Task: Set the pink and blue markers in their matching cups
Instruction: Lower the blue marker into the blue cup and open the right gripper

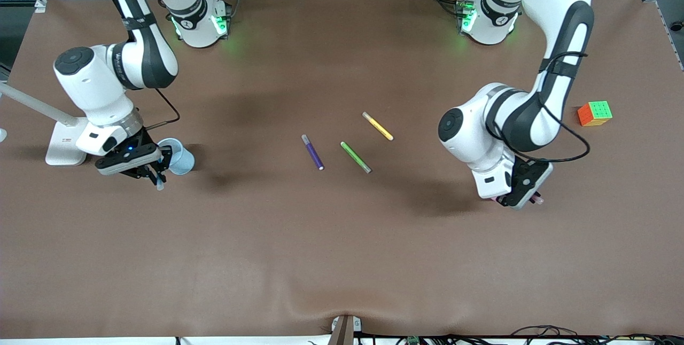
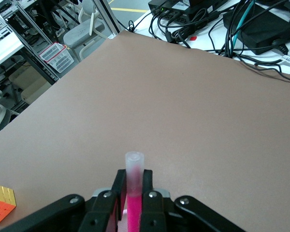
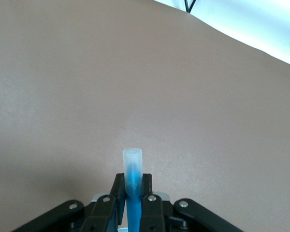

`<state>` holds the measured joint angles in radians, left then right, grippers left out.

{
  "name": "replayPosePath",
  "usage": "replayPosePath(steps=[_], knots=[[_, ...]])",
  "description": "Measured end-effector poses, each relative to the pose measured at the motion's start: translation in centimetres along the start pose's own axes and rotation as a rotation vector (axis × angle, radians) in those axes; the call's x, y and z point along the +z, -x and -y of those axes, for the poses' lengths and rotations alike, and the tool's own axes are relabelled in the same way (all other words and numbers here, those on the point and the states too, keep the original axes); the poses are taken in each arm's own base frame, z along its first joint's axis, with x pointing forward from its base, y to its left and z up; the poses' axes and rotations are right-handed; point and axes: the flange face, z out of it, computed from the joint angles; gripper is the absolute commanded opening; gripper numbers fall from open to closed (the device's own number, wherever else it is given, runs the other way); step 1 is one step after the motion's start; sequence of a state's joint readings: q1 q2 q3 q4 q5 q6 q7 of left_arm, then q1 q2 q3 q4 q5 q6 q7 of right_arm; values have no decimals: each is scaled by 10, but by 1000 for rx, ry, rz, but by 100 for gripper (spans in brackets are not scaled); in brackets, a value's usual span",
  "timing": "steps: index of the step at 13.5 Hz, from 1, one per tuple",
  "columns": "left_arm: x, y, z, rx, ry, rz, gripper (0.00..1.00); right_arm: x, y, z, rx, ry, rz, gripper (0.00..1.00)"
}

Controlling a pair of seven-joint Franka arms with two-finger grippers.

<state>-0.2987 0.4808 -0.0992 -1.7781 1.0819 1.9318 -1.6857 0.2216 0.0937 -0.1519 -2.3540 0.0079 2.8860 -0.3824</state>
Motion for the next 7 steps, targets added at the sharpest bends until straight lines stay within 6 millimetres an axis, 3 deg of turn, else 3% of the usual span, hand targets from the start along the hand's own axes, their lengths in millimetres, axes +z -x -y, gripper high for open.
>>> replayPosePath(steps=[5,7], knots=[[9,25,-7,-23,-48,-28,0,19,46,21,-15,16,-42,0],[12,29,-8,-29,-58,-38,0,22,56,26,-16,18,-48,0]])
